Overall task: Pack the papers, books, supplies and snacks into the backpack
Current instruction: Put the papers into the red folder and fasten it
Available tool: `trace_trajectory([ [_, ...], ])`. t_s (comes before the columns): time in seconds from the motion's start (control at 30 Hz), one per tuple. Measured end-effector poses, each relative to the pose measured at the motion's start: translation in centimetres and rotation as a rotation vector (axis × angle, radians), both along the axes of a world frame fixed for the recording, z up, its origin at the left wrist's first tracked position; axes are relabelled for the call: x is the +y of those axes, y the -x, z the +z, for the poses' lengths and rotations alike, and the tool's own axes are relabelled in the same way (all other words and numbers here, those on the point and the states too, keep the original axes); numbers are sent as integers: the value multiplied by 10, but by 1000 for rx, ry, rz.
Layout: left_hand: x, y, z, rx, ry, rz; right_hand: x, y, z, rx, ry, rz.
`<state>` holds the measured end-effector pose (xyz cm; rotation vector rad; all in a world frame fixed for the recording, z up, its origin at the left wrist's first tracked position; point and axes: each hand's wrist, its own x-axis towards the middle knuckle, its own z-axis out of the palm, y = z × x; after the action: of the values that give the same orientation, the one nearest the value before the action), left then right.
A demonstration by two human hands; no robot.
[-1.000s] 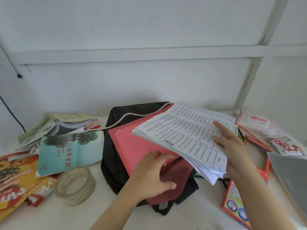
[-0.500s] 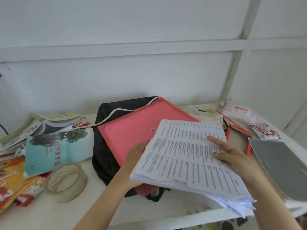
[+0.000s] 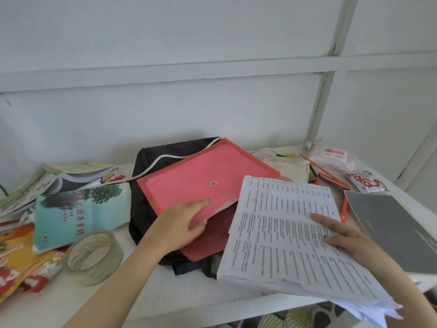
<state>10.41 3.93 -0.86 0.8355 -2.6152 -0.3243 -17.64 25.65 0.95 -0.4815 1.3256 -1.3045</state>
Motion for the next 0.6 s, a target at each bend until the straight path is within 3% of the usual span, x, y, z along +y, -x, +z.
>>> trace_trajectory([
  [0.27, -6, 5, 0, 20, 221, -28, 8, 10, -13, -95, 83, 45],
  [0.47, -2, -2, 5, -10, 91, 55, 16, 13, -20, -149, 116, 3],
  [0.6, -3, -14, 11, -146, -213, 63, 21, 19, -24, -148, 88, 36],
])
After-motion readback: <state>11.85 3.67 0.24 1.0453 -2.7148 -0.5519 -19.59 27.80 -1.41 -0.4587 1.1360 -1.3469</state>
